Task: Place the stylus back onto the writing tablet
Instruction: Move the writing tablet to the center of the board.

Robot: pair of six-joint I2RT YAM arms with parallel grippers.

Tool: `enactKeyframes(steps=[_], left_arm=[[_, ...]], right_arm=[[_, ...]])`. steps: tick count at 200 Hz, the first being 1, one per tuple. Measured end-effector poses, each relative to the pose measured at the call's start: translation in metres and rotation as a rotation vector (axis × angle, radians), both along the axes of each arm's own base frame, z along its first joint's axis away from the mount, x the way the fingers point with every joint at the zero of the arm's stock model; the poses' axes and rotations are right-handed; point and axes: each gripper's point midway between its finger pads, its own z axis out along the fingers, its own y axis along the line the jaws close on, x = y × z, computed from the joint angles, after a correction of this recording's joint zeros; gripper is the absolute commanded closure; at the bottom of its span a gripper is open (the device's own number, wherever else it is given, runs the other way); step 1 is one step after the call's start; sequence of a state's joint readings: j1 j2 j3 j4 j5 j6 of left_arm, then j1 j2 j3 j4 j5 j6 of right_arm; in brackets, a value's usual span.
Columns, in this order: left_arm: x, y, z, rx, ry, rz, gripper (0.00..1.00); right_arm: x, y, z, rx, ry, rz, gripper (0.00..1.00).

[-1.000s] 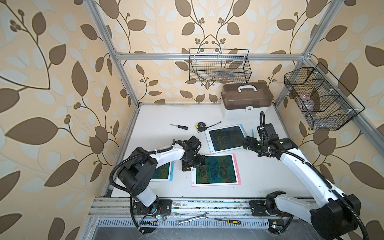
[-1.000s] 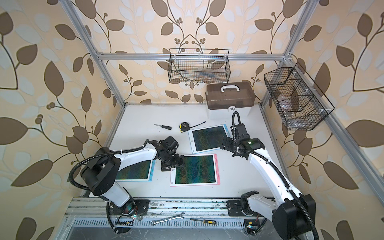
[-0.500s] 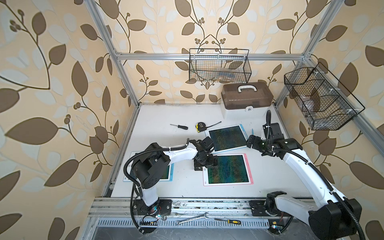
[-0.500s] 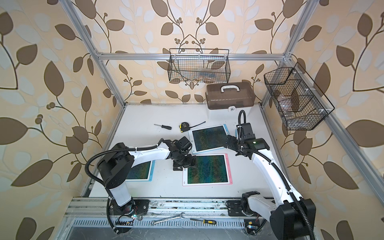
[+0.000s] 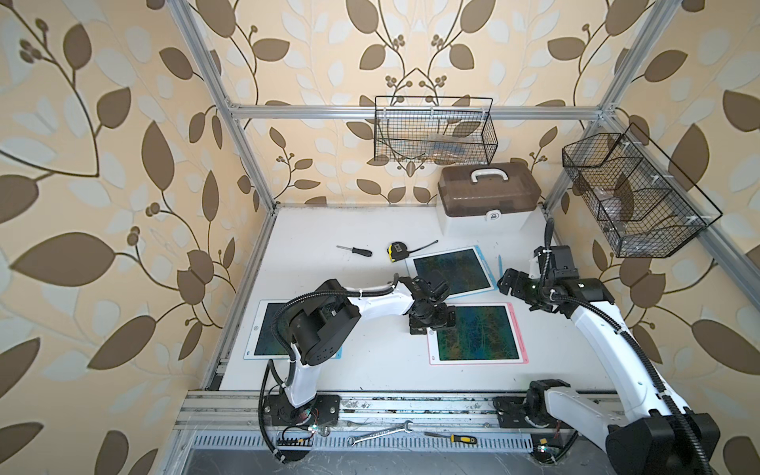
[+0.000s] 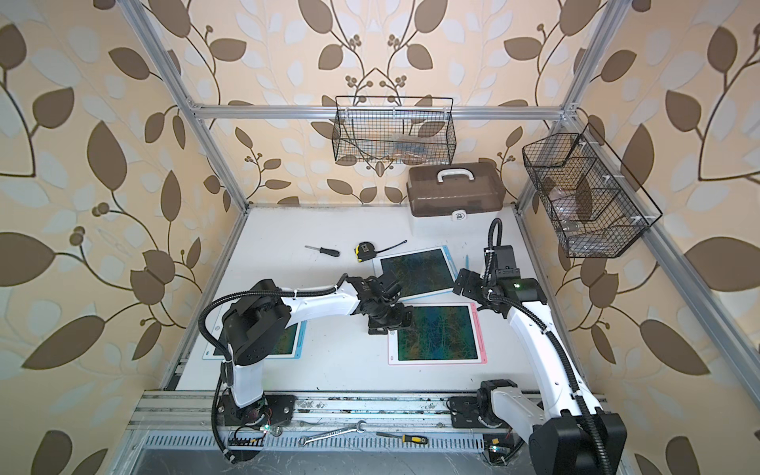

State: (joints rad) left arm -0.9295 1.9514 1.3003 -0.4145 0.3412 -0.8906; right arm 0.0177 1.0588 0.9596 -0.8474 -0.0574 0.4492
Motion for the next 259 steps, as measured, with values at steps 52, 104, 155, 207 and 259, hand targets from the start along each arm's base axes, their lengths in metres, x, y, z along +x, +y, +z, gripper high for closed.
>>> enactKeyframes(steps=[52,104,155,207,259], left_arm=[[0.002,-0.036,0.003,-0.035,-0.013,-0.039,0.01],[0.006,-0.061,0.005,-0.068,-0.014,-0.062,0.01],[0.010,-0.077,0.007,-0.108,0.001,-0.080,0.01],[0.016,-0.096,0.009,-0.166,-0.002,-0.098,0.01],[0.020,-0.119,0.012,-0.225,-0.006,-0.124,0.01]], right_arm=[[-0.006,-0.015,0.002,0.018,0.004,-0.030,0.04],[-0.008,-0.025,0.001,0.025,0.008,-0.049,0.04],[-0.008,-0.029,0.001,0.023,0.009,-0.057,0.04],[-0.009,-0.030,0.001,0.024,0.011,-0.061,0.04],[-0.009,-0.032,0.000,0.023,0.012,-0.066,0.04]])
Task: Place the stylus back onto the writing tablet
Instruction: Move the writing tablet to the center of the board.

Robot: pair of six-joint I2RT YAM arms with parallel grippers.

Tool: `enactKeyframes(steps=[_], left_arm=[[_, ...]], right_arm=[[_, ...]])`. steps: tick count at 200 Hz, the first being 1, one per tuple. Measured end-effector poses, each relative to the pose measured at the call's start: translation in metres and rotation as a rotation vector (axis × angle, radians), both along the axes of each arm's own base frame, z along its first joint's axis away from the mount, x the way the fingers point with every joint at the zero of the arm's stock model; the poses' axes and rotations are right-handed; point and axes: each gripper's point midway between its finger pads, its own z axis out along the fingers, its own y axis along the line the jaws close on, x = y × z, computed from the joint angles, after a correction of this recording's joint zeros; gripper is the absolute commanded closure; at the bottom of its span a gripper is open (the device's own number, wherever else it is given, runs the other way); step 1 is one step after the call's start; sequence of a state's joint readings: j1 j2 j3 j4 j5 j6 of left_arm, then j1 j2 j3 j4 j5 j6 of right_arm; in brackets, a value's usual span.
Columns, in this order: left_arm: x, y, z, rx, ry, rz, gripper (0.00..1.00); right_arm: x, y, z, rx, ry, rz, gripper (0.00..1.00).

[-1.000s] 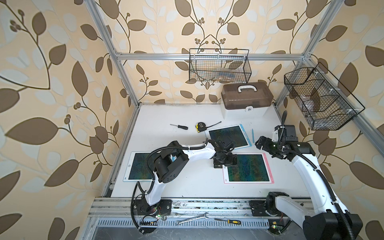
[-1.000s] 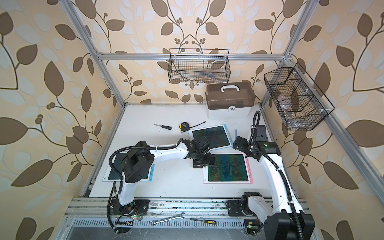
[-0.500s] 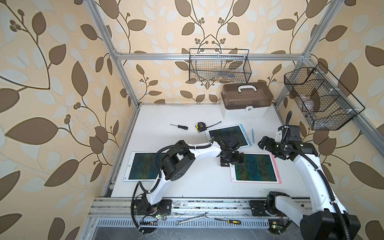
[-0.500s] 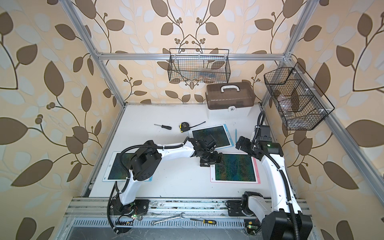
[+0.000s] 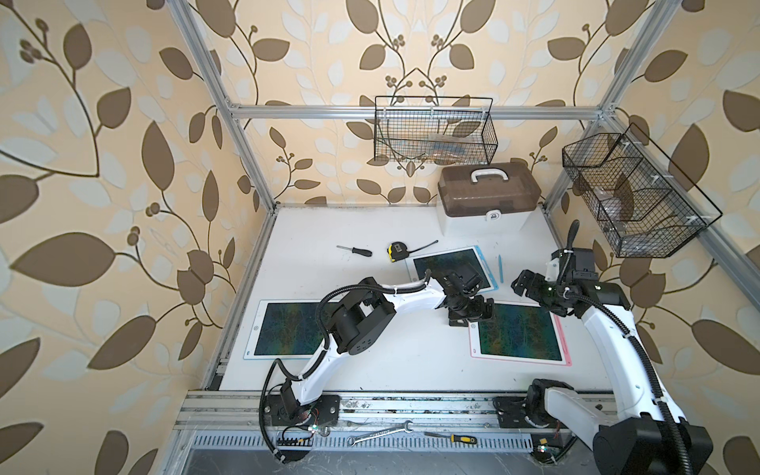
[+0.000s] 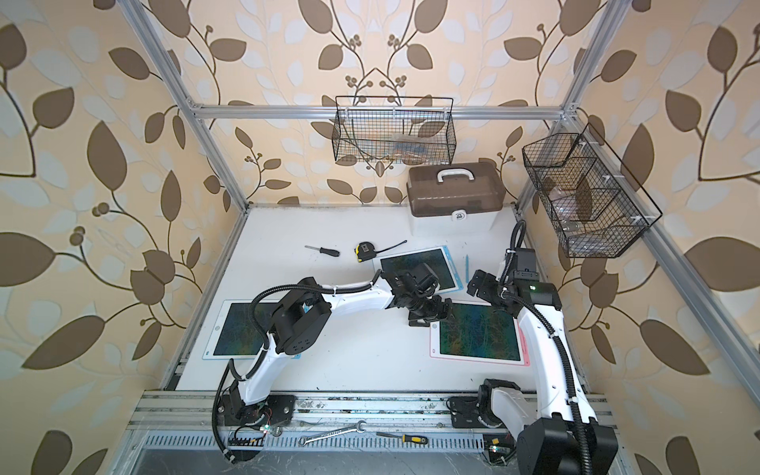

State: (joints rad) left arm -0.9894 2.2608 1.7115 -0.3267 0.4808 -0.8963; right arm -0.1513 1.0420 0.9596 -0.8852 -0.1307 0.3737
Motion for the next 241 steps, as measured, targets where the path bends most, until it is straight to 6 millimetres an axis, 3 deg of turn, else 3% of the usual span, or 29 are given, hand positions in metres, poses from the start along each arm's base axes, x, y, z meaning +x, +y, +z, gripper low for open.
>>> enactKeyframes(steps=[66,241], left_arm=[[-0.008,-0.019,0.003,-0.059,0.004,-0.045,0.01],[-0.042,-0.035,0.004,-0.082,0.054,-0.136,0.01]], right_arm=[[-0.001,-0.001,-0.001,-0.005,0.005,-0.001,0.04],[-0.002,-0.002,-0.001,-0.007,0.009,-0.002,0.05]])
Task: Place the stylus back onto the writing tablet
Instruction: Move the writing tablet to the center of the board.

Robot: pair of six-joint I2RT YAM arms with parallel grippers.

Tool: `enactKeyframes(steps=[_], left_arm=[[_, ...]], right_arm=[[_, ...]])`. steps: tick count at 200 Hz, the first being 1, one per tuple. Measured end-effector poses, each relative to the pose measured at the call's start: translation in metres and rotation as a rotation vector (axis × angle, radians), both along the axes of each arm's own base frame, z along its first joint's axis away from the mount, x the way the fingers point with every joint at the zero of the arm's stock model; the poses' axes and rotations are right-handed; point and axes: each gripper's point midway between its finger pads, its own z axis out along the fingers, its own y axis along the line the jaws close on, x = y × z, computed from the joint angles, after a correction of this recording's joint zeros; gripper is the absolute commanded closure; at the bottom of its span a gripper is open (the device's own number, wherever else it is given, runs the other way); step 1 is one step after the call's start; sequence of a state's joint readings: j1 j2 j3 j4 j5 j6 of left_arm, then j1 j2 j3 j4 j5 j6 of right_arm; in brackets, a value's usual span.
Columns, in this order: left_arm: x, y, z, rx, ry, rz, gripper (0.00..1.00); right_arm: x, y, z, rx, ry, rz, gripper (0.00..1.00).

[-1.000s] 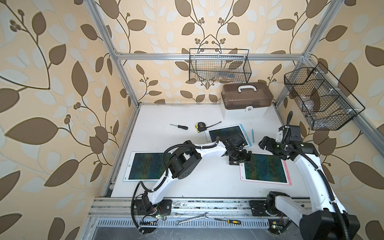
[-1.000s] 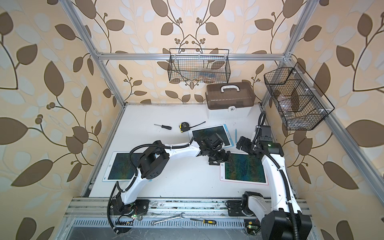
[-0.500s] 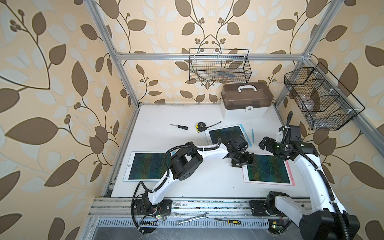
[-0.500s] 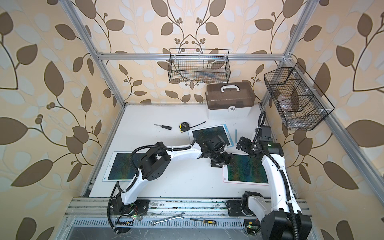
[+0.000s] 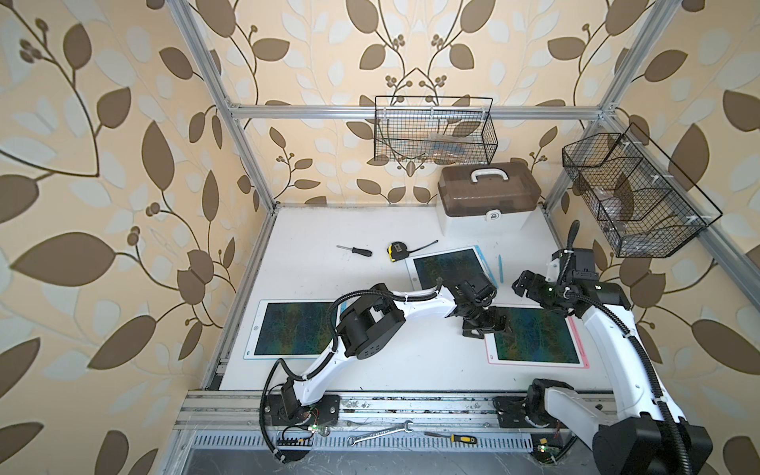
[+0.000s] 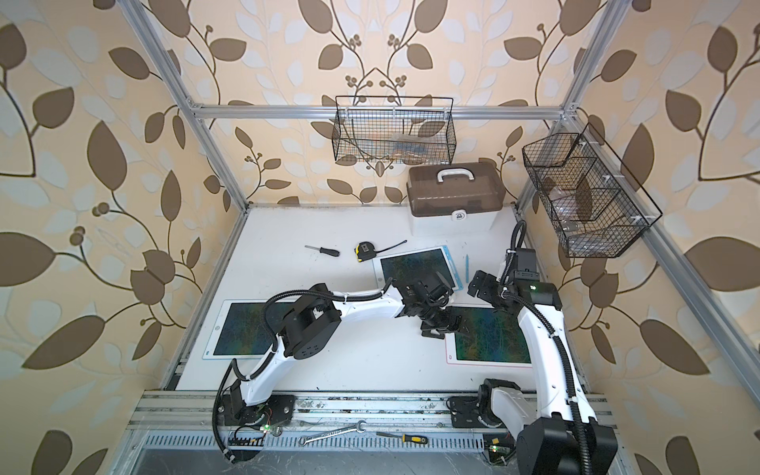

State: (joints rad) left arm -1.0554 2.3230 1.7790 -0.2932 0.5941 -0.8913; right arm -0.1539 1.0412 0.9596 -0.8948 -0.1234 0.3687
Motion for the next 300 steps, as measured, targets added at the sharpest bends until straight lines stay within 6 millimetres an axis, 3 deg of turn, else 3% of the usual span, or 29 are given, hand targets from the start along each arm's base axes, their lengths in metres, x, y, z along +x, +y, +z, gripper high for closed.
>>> enactKeyframes(steps=[99,158,195,261,280,300], left_arm=[[-0.024,-0.010,0.001,-0.022,0.028,-0.086,0.01],[-0.025,0.003,0.000,0.005,0.016,-0.107,0.01],[-0.015,0.057,-0.003,0.097,0.045,-0.052,0.01],[0.068,0.207,-0.004,0.335,0.034,0.240,0.01],[0.088,0.235,0.007,0.351,0.019,0.302,0.01],[0.100,0.253,0.015,0.354,0.005,0.337,0.01]], right_arm=[[0.000,-0.002,0.000,-0.003,0.000,-0.006,0.05],[0.002,-0.002,0.001,-0.004,-0.008,-0.007,0.05],[0.008,0.003,-0.005,-0.005,0.010,0.009,0.05],[0.033,0.045,-0.041,-0.006,0.109,0.111,0.05],[0.045,0.053,-0.052,-0.008,0.140,0.125,0.05],[0.062,0.054,-0.055,-0.020,0.145,0.128,0.05]])
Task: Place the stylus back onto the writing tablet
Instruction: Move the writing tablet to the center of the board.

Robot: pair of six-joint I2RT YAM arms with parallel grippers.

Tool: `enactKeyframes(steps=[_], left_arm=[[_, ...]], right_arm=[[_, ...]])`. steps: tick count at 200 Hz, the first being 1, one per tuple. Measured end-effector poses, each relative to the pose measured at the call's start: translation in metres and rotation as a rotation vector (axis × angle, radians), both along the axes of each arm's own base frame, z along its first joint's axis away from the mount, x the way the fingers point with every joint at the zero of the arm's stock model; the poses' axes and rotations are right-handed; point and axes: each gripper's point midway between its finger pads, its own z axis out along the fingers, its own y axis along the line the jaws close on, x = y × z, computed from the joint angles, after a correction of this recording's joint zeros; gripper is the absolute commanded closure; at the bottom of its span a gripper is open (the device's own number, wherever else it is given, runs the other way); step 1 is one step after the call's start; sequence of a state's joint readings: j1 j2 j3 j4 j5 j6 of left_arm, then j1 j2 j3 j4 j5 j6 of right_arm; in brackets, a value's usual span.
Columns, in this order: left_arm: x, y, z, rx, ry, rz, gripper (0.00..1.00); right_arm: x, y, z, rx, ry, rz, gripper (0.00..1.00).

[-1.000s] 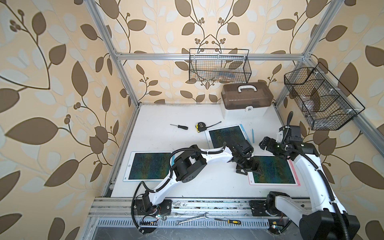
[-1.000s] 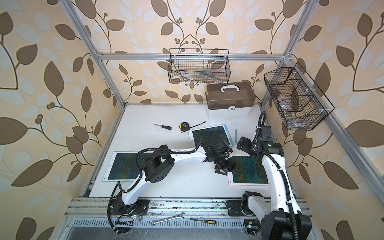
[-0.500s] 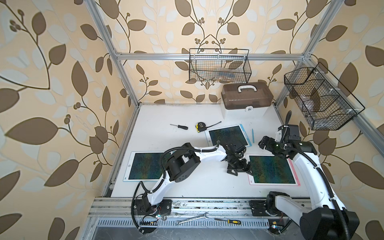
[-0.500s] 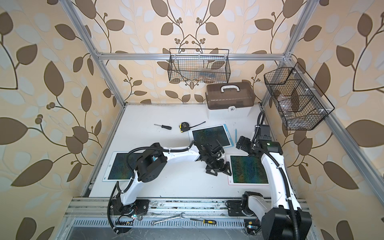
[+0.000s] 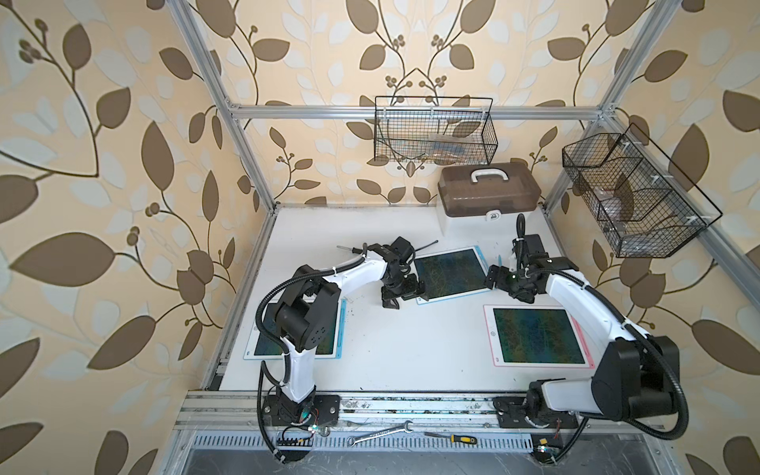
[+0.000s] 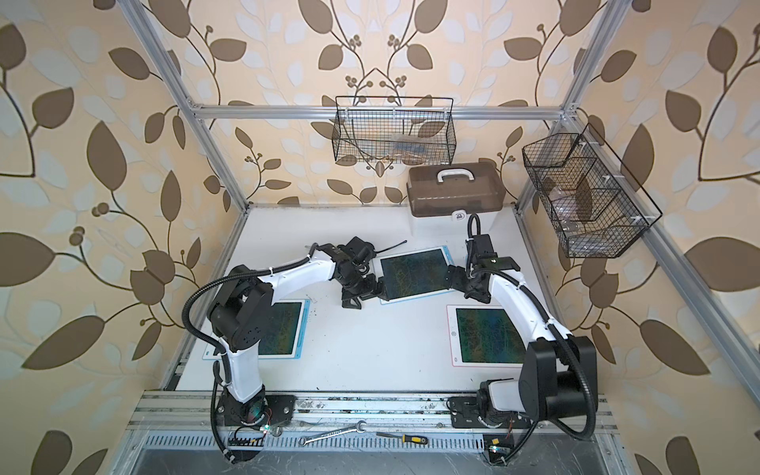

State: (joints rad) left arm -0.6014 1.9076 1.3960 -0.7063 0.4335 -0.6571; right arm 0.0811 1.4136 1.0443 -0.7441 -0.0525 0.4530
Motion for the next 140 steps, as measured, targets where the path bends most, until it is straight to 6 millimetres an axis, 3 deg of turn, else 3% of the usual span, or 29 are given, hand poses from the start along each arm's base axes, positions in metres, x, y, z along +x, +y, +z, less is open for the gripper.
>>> enactKeyframes(steps=[33,88,140], left_arm=[[0.006,0.013,0.000,0.018,0.006,0.028,0.01],[0.016,0.024,-0.001,0.028,0.004,0.071,0.01],[0.029,0.030,0.003,0.021,-0.011,0.117,0.01]], right_arm=[[0.031,0.001,0.001,-0.024,-0.019,0.012,0.05],[0.070,0.002,-0.013,-0.073,0.009,0.074,0.06],[0.091,0.002,-0.030,-0.096,0.041,0.108,0.06]])
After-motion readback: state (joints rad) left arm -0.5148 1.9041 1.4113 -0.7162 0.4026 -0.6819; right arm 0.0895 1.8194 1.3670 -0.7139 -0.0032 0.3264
